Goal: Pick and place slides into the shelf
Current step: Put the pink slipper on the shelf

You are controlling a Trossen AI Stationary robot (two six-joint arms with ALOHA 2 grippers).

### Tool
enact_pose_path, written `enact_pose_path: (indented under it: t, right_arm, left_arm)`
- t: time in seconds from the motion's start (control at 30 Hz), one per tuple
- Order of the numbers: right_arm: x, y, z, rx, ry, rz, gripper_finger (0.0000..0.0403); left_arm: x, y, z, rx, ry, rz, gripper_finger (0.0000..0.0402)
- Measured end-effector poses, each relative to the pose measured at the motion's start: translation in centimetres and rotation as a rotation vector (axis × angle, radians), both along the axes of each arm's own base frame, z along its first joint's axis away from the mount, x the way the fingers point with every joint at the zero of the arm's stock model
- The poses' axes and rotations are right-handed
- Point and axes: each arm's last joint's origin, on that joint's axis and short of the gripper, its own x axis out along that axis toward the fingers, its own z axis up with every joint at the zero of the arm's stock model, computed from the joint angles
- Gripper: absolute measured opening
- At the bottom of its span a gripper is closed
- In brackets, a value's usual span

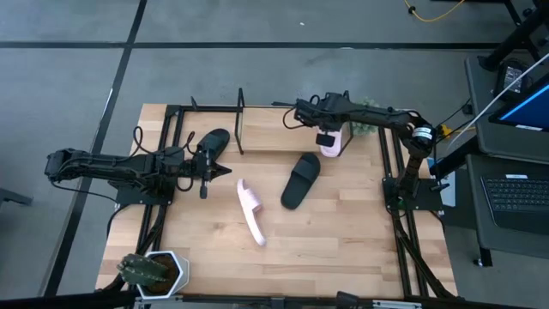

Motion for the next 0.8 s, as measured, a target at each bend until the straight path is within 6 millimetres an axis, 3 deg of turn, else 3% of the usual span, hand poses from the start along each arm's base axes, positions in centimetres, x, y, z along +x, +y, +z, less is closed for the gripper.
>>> enact_pose_path:
  t: [0.3, 0.53, 0.7, 0.8]
  right_arm:
    - [1.1, 0.6, 3.3, -0.038, -0.095, 0.003, 0.0087]
    - [0.7, 1.6, 6.2, -0.042, -0.132, -0.057, 0.0084]
    - [0.2, 2.5, 8.2, -0.044, -0.165, -0.123, 0.0057]
    - [0.0, 3.2, 8.5, -0.043, -0.189, -0.167, 0.0033]
  left_arm:
    - [0.0, 0.0, 0.0, -0.001, 0.0, 0.0, 0.0]
    - [0.0, 0.0, 0.0, -0.004, 0.0, 0.001, 0.0]
    - [0.0, 0.0, 0.0, -0.046, -0.004, 0.01, 0.0]
    - [0.0, 0.0, -0.1, -0.052, 0.002, 0.012, 0.0]
